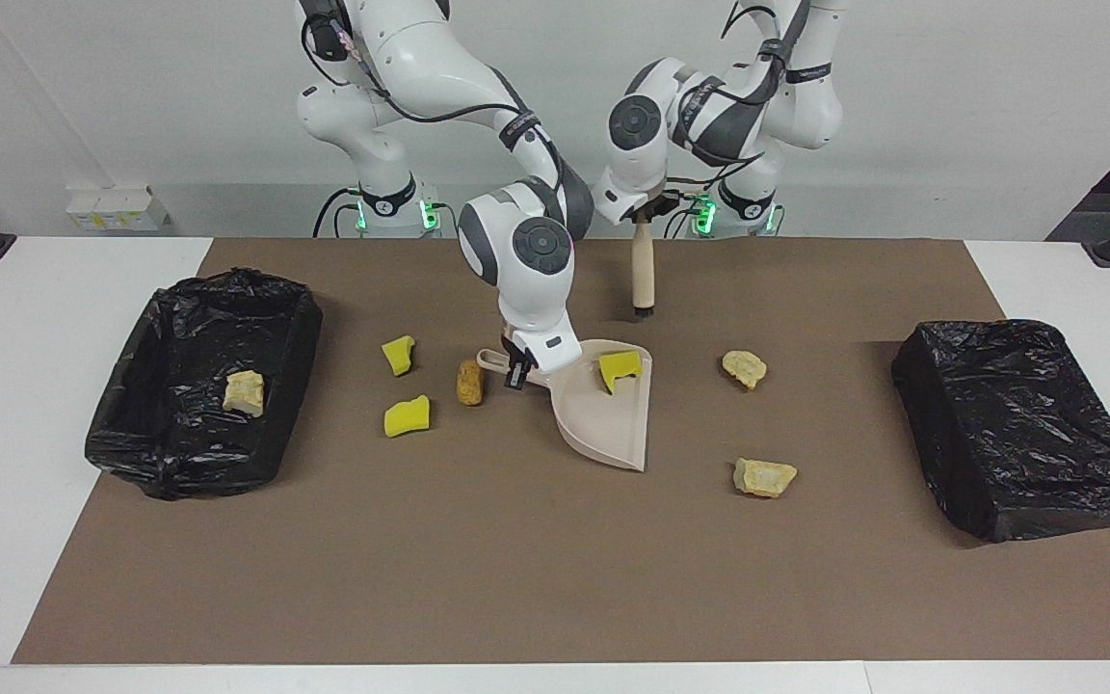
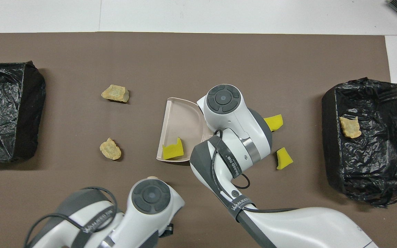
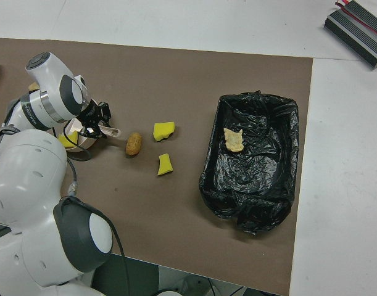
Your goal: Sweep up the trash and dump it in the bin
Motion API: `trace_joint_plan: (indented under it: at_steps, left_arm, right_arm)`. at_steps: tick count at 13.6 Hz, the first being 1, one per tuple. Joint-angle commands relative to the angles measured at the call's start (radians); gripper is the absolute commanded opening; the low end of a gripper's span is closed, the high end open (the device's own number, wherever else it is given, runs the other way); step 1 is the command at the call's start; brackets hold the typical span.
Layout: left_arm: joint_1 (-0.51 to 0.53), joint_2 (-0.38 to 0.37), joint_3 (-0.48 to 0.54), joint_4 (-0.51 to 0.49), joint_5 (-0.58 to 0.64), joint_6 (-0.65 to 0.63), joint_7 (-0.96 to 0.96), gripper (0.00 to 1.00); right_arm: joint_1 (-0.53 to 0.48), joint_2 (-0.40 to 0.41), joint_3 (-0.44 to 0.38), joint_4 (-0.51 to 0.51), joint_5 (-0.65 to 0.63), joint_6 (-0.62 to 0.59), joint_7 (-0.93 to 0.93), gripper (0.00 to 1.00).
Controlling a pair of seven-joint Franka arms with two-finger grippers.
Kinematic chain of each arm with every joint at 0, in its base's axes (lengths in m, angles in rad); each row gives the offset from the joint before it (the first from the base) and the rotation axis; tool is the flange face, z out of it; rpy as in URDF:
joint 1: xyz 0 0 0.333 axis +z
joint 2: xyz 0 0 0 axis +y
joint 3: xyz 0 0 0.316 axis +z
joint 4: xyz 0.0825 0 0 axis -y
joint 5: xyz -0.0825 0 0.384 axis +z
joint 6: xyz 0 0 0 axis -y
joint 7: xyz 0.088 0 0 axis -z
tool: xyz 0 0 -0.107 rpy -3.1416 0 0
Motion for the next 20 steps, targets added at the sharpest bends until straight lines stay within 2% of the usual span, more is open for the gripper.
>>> trace_joint_plan:
  at_steps: [1, 3, 5, 8, 9, 11, 13, 20]
  left_arm:
    - [0.143, -0.028, -0.001, -0.032, 0.115, -0.017, 0.012, 0.0]
    - [0.248, -0.023, -0.001, -0.041, 0.185, -0.002, 0.009, 0.0]
    - [0.324, -0.017, -0.001, -0.044, 0.241, 0.038, 0.003, 0.0]
    - [0.401, -0.003, -0.003, -0.091, 0.239, 0.258, -0.019, 0.0]
    - [0.403, 0.038, -0.003, -0.084, 0.238, 0.335, -0.011, 0.0]
    - [0.389, 0.099, -0.004, -0.073, 0.235, 0.398, 0.038, 0.0]
    - [0.369, 0.182, -0.009, -0.001, 0.198, 0.463, 0.067, 0.0]
    - [0.287, 0.323, -0.017, 0.143, 0.045, 0.596, 0.06, 0.0]
  right_arm:
    - [-0.005, -0.031, 0.006, -0.039, 0.004, 0.025, 0.025, 0.0]
    - [-0.003, -0.034, 0.006, -0.042, 0.004, 0.029, 0.026, 0.0]
    - [-0.003, -0.041, 0.006, -0.073, 0.004, 0.085, 0.023, 0.0]
    - [-0.003, -0.047, 0.006, -0.084, 0.004, 0.091, 0.022, 0.0]
    - [-0.003, -0.047, 0.006, -0.084, 0.004, 0.091, 0.022, 0.0]
    - [-0.003, -0.047, 0.006, -0.084, 0.003, 0.091, 0.022, 0.0]
    - [-0.003, -0.047, 0.006, -0.084, 0.002, 0.091, 0.017, 0.0]
    - [-0.003, -0.047, 0.006, -0.084, 0.002, 0.09, 0.013, 0.0]
